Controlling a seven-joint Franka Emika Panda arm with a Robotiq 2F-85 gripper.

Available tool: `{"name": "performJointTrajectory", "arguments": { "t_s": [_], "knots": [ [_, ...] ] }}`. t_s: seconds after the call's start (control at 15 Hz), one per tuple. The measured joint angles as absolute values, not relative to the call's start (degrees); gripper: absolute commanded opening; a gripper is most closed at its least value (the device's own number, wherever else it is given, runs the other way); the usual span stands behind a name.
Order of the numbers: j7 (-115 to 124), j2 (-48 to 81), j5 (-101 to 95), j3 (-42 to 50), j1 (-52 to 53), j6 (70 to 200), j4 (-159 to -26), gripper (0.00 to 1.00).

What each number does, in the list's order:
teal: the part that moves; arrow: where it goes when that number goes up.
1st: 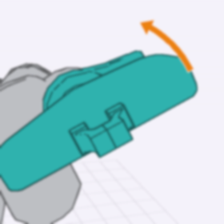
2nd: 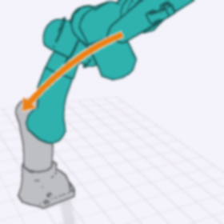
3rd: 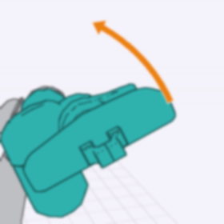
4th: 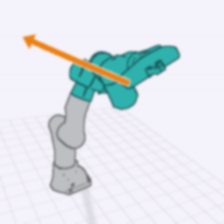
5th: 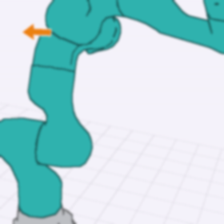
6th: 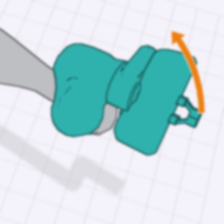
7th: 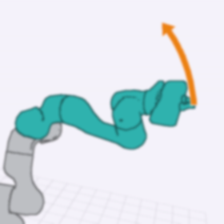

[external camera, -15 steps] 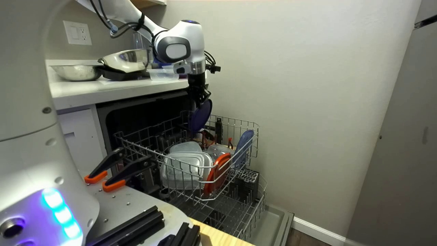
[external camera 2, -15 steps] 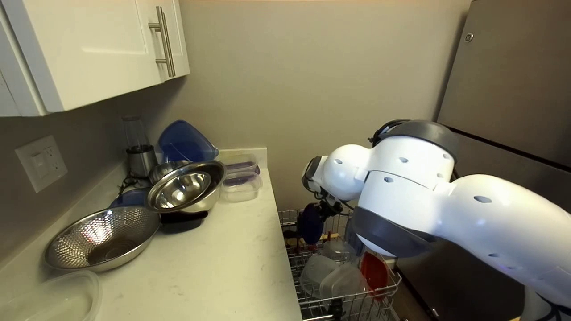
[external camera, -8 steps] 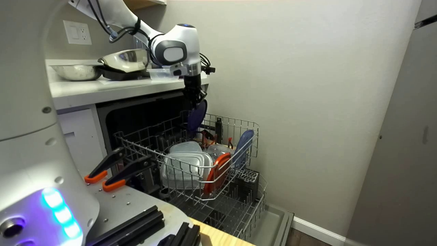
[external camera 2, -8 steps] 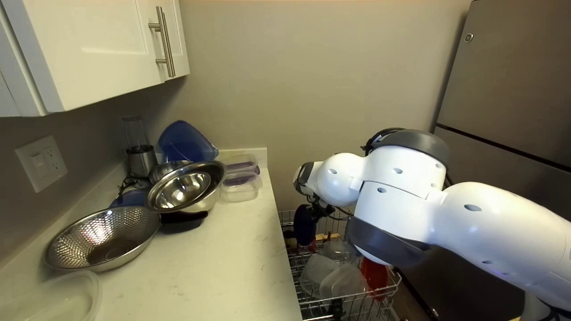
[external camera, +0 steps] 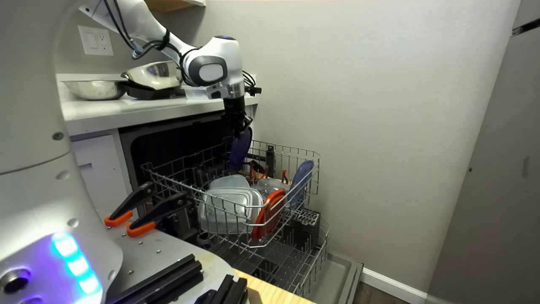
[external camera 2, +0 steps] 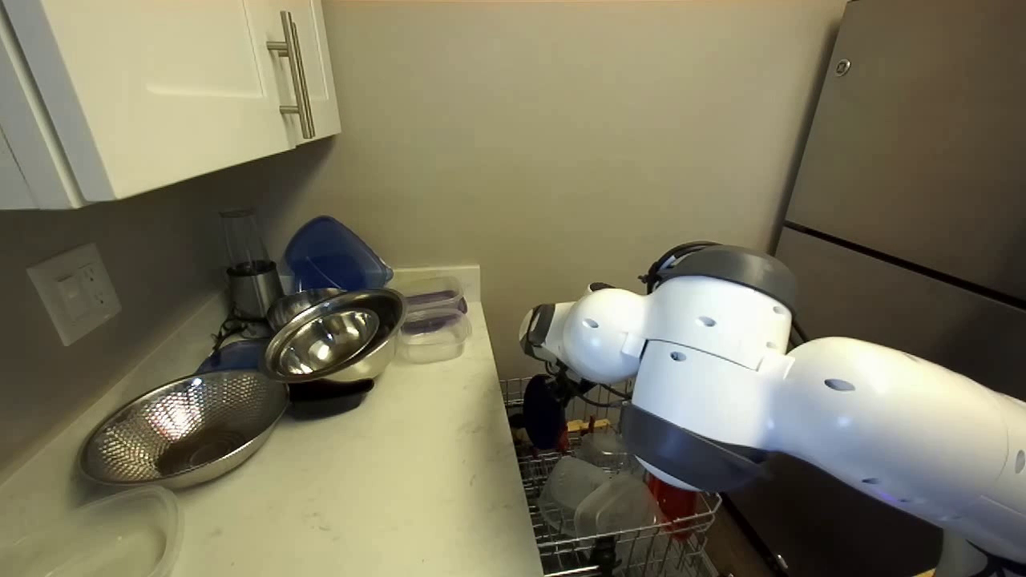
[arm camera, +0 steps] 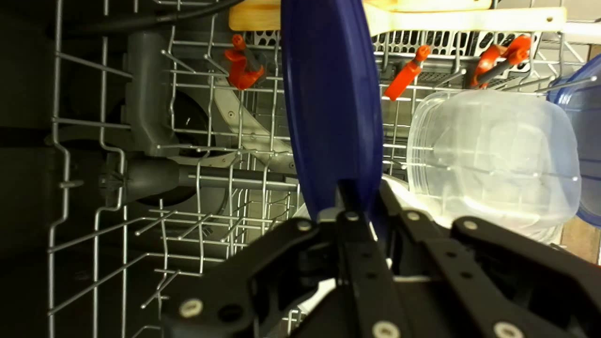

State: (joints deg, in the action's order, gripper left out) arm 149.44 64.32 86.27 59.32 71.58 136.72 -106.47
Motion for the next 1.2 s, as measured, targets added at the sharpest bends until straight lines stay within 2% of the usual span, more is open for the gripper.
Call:
{"name": "performJointTrajectory", "arguments": {
  "t_s": [0.13,0.4,0.47,0.67,1.2],
  "knots": [
    [149.4,62.2,83.7,55.8,69.5,140.2,-106.0,0.11],
    [149.4,60.6,82.8,54.9,68.5,140.5,-105.7,0.11],
    [149.4,60.5,82.8,54.9,68.5,140.5,-105.7,0.03],
    [149.4,59.9,81.7,53.6,67.8,141.8,-105.7,0.03],
    [149.3,51.2,77.7,32.3,49.6,157.3,-105.3,0.03]
  ]
}}
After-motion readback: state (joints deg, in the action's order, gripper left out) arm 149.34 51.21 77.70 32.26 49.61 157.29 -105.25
